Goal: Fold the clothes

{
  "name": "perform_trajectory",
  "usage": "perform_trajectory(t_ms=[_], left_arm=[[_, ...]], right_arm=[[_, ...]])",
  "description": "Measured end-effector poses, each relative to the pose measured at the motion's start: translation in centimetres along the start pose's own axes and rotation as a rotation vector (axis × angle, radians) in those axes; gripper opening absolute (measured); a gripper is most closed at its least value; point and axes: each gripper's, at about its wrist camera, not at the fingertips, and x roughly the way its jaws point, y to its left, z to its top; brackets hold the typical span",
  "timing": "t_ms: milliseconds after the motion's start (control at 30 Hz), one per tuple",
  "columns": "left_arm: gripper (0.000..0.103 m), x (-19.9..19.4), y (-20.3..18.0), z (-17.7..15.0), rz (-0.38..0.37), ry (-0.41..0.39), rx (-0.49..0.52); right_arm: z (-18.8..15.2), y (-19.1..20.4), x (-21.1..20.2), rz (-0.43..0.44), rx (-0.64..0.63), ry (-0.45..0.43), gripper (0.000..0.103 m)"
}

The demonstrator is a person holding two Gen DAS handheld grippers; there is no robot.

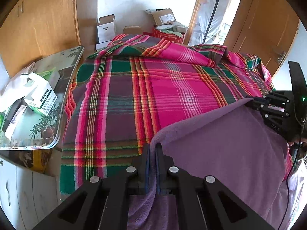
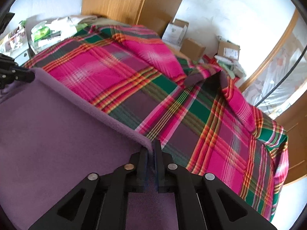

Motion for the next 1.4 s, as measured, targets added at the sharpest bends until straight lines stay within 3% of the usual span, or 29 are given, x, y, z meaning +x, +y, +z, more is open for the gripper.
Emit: perform_trajectory(t_ms=[67, 300, 433, 567, 667, 800, 967, 1100, 1167, 1200, 1400], left_arm=[[0.008, -0.1, 0.0, 0.1, 0.004, 0.003, -0.01], [0.01, -2.8, -0.2, -0.2, 0.008, -0.034, -0.044], [0.01, -5.1, -0.7, -0.7, -0.01, -0.054, -0.065], [0.01, -6.7, -2.2, -1.5, -0.07, -0.057, -0.058], [0.01, -7.5, -3.5, -2.7, -0.127, -0.05, -0.067], [0.01, -6.8, -6.5, -4.5, -0.209, 0.027, -0.032], [0.01, -6.1, -9.9, -6.4, -0.273, 0.071, 0.008], [0.01, -5.4, -10.9, -7.0, -0.296, 0.103, 0.005], [0.01, -5.0, -10.9, -7.1, -0.308, 0.11, -0.007], [0.01, -4.8, -10.7, -7.2, -0.303, 0.116, -0.013], [0.01, -3.7, -9.6, -8.0, -0.292, 0.149, -0.058]], right_arm=[[-0.1, -0.3, -0.4, 0.009, 0.021, 0.006, 0.018], [-2.6, -1.4, -7.7, 0.05, 0.11, -0.098, 0.022], [-5.7, -1.5, -11.6, 0.167, 0.18, -0.118, 0.022], [-8.8, -0.2, -13.2, 0.322, 0.205, -0.043, 0.022], [-10.6, 2.0, -13.0, 0.386, 0.178, 0.002, 0.022], [-11.6, 4.4, -11.7, 0.424, 0.164, 0.041, 0.022], [-11.1, 5.9, -10.0, 0.483, 0.181, 0.057, 0.022], [-10.4, 6.8, -9.4, 0.451, 0.186, 0.043, 0.021], [-10.5, 7.1, -9.4, 0.448, 0.195, 0.036, 0.009], [-10.6, 7.2, -9.4, 0.448, 0.195, 0.035, 0.008], [-11.7, 6.3, -11.1, 0.514, 0.279, -0.012, 0.005]])
